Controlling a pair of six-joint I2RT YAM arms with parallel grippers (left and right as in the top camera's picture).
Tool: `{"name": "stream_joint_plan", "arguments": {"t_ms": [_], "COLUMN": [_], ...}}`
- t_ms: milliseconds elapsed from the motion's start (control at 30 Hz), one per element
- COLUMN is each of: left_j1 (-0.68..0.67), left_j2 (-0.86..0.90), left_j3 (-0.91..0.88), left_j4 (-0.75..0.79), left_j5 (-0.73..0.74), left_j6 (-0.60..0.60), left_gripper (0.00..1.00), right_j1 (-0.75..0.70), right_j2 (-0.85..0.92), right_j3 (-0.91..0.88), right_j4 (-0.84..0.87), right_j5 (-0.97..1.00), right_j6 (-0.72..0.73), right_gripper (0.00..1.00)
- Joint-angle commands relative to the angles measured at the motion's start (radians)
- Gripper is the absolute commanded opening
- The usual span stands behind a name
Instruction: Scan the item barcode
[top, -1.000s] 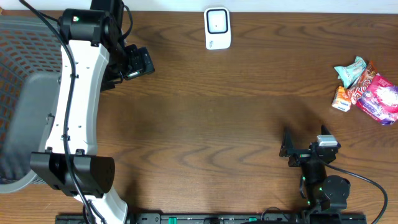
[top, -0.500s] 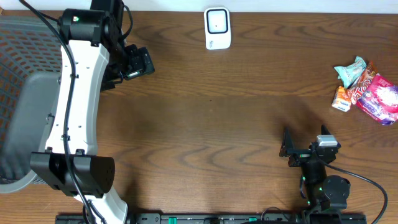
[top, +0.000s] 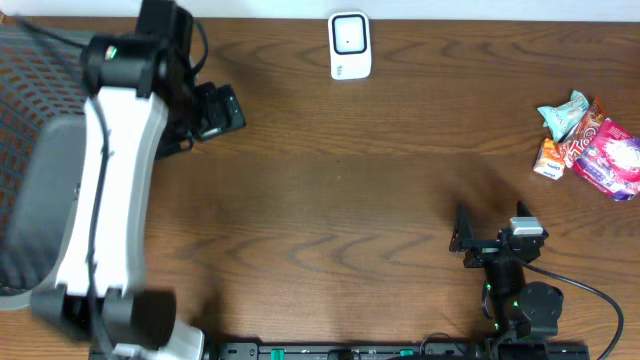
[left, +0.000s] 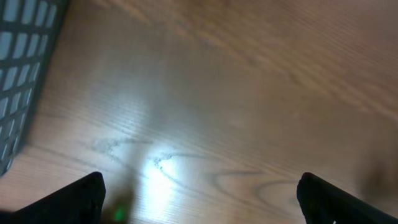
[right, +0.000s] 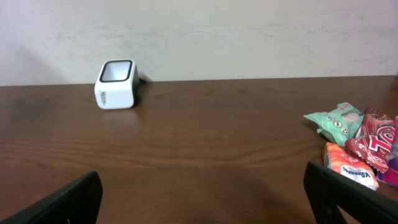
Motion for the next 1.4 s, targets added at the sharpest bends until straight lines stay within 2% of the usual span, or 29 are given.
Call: {"name": "stream_joint_plan", "arguments": {"t_ms": [0, 200, 300, 433, 567, 633, 833, 1100, 1367], "left_j1": [-0.006, -0.006, -0.006, 0.021, 0.061, 0.077, 0.077, 0.077, 0.077], "left_j2": [-0.158, -0.423, -0.555, -0.763, -0.898, -0.963, -1.165, -1.446, -1.584], "left_j3": [-0.129, -0.492, -0.686, -0.967, -1.113, -1.176, -1.373, -1.62, -1.779], "left_j4": [0.051, 0.172, 0.29, 0.479, 0.469, 0.529, 0.87, 1.252, 1.476], "left_j5": [-0.031, -0.105, -0.119, -0.118, -0.126, -0.124, 0.079, 0.085, 0.084], "left_j6": [-0.005, 0.0, 0.008, 0.138, 0.148, 0.154, 0.45, 0.451, 0.436], "left_gripper": [0.98, 0.98, 0.98, 0.98, 0.98, 0.98, 0.98, 0.98, 0.98], "right_j1": [-0.006, -0.006, -0.006, -0.006, -0.006, -0.006, -0.006, -0.006, -0.006], "right_j2": [-0.01, -0.01, -0.01, -0.01, -0.01, -0.01, -0.01, -0.01, -0.01], "right_j3": [-0.002, -0.002, -0.002, -0.002, -0.002, -0.002, -0.002, -0.002, -0.002], "right_j4": [-0.003, -0.003, -0.003, -0.003, -0.003, -0.003, -0.003, -0.003, -0.003], "right_j5": [0.009, 0.009, 0.009, 0.009, 0.009, 0.009, 0.009, 0.009, 0.009], "right_j6": [-0.018, -0.018, -0.018, -0.018, -0.018, -0.018, -0.018, -0.018, -0.018], "right_gripper": [0.99, 0.99, 0.99, 0.99, 0.99, 0.99, 0.99, 0.99, 0.99]}}
